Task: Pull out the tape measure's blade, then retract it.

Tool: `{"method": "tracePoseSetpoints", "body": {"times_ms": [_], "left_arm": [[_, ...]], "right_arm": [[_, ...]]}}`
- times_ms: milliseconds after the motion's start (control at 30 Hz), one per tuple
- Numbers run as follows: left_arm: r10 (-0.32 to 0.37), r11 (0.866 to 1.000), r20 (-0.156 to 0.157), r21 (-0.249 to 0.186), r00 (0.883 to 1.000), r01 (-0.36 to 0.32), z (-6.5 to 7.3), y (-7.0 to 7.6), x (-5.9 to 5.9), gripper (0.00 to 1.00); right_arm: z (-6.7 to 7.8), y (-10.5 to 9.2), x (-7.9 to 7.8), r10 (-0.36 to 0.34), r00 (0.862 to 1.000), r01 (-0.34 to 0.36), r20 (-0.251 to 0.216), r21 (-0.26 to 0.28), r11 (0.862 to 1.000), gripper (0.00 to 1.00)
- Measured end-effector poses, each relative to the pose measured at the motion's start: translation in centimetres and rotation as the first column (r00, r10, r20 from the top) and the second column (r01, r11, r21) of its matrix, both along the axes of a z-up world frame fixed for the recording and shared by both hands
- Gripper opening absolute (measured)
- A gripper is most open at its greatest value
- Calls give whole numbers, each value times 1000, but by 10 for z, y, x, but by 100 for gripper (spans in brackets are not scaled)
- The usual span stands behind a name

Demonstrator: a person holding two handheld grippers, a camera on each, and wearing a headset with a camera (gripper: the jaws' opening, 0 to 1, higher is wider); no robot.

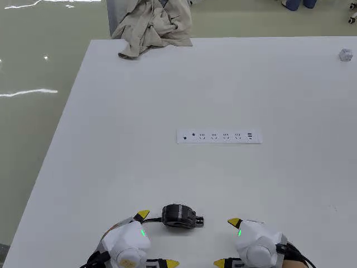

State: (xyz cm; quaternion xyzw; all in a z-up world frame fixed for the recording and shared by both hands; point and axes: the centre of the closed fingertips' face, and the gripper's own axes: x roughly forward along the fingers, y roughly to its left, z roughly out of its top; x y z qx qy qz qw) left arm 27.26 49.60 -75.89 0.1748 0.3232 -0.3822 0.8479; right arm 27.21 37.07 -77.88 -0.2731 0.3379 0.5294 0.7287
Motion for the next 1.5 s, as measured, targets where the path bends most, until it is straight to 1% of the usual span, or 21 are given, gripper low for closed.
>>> {"method": "tracePoseSetpoints", "body": {"times_ms": [67, 167, 333, 500, 567, 633, 700, 767, 900, 967, 1033, 1067, 1100, 1133, 1267, 1400, 1500], "left_arm": [[-18, 1000, 12, 6, 1000, 18, 1, -1, 3, 83], [-37, 999, 19, 8, 999, 37, 2, -3, 9, 82], [-61, 998, 18, 17, 998, 61, -1, -6, 17, 82], [-86, 996, 16, 18, 996, 86, -7, -11, 23, 82], [-95, 995, 17, 17, 995, 95, -7, -12, 25, 81], [-113, 993, 19, 26, 993, 112, -7, -14, 27, 80], [-134, 990, 14, 36, 991, 134, -9, -14, 28, 78], [-144, 989, 13, 42, 989, 144, -9, -14, 30, 72], [-164, 985, 12, 51, 986, 164, -11, -14, 35, 72], [-183, 981, 13, 62, 983, 182, -13, -14, 38, 72], [-212, 975, 3, 71, 977, 211, -15, -16, 39, 71], [-219, 973, 7, 78, 976, 218, -15, -16, 40, 70], [-234, 969, 4, 88, 972, 233, -17, -16, 41, 70], [-237, 967, 3, 95, 971, 236, -18, -16, 42, 69], [-249, 965, -2, 88, 969, 248, -18, -21, 46, 69], [-267, 959, 0, 93, 964, 266, -20, -23, 48, 67], [-292, 951, -6, 104, 956, 291, -22, -26, 48, 65]], "right_arm": [[-1, 1, 2, 13, 1000, -13, 3, -7, 1000, 63], [-4, 4, 6, 25, 1000, -25, 1, -7, 1000, 62], [-10, 9, 10, 48, 999, -48, -2, -12, 999, 60], [-11, 14, 14, 72, 997, -72, -1, -18, 997, 59], [-12, 16, 16, 77, 997, -77, 1, -21, 997, 59], [-13, 18, 18, 85, 996, -85, 2, -22, 996, 58], [-14, 19, 20, 95, 995, -95, 4, -23, 995, 58], [-14, 21, 21, 107, 994, -106, 6, -26, 994, 57], [-17, 24, 22, 126, 992, -126, 3, -31, 992, 56], [-18, 25, 23, 134, 991, -134, -1, -30, 991, 56], [-17, 28, 22, 146, 989, -146, -7, -25, 989, 56], [-17, 29, 23, 150, 989, -150, -5, -24, 988, 57], [-17, 31, 23, 154, 988, -154, -7, -20, 988, 56], [-17, 32, 23, 157, 988, -157, -7, -19, 987, 56], [-19, 35, 26, 167, 986, -167, -6, -18, 986, 55], [-21, 37, 29, 182, 983, -182, 1, -26, 983, 53], [-23, 39, 31, 185, 983, -185, -1, -25, 982, 52]]}}
